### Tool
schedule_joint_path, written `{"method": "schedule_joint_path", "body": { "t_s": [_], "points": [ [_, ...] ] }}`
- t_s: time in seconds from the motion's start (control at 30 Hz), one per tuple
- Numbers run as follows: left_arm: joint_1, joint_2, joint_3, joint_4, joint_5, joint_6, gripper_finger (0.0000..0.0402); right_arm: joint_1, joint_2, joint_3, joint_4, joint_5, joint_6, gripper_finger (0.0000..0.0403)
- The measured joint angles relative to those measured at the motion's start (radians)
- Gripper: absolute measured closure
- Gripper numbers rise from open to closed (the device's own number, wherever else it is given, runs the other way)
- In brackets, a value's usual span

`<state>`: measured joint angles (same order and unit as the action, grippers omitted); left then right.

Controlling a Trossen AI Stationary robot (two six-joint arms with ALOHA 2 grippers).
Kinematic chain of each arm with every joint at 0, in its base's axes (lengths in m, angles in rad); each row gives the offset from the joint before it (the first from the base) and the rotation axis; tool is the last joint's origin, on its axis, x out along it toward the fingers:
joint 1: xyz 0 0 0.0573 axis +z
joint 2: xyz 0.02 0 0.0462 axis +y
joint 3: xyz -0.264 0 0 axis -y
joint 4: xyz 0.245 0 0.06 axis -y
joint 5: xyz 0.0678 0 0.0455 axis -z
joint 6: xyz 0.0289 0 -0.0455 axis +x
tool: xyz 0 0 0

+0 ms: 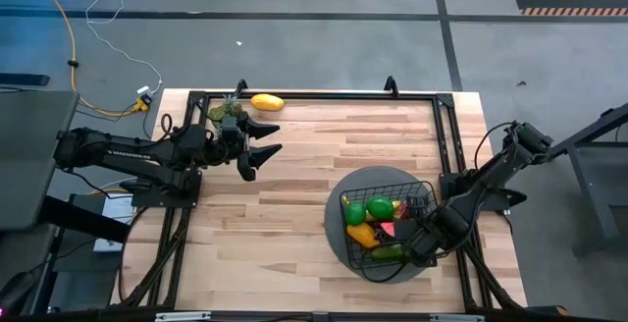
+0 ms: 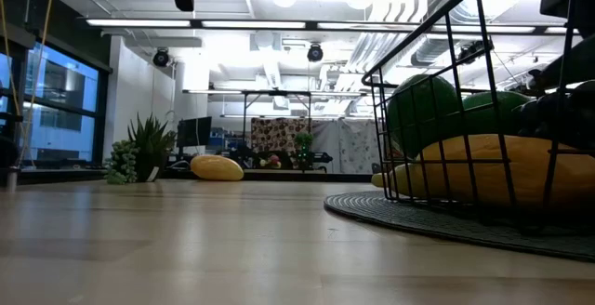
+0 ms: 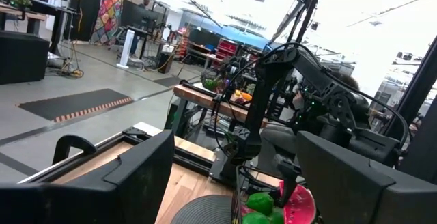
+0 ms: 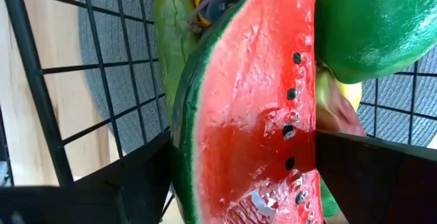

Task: Build produce basket
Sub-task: Put the red watermelon into the black basket, then put the yellow mango into the black basket

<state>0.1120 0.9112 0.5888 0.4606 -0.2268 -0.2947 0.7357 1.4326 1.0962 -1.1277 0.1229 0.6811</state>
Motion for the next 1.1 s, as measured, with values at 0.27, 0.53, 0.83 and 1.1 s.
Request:
{"method": "schedule_joint_path", "body": {
  "t_s": [0.27, 0.53, 0.83, 1.1],
  "points": [
    [0.0, 0.0, 0.0, 0.0, 0.0, 0.0, 0.0106, -0.003, 0.0, 0.0, 0.015, -0.026, 0.001, 0.0095],
    [0.0, 0.0, 0.0, 0.0, 0.0, 0.0, 0.0106, -0.003, 0.0, 0.0, 0.026, -0.049, 0.026, 0.0047],
    [0.0, 0.0, 0.0, 0.002, 0.0, -0.002, 0.0106, -0.007, -0.022, 0.0, 0.006, -0.02, 0.01, 0.001],
    [0.0, 0.0, 0.0, 0.016, 0.0, -0.008, 0.0106, -0.142, -0.337, 0.0, -0.029, 0.057, 0.129, 0.0008]
  ]
}}
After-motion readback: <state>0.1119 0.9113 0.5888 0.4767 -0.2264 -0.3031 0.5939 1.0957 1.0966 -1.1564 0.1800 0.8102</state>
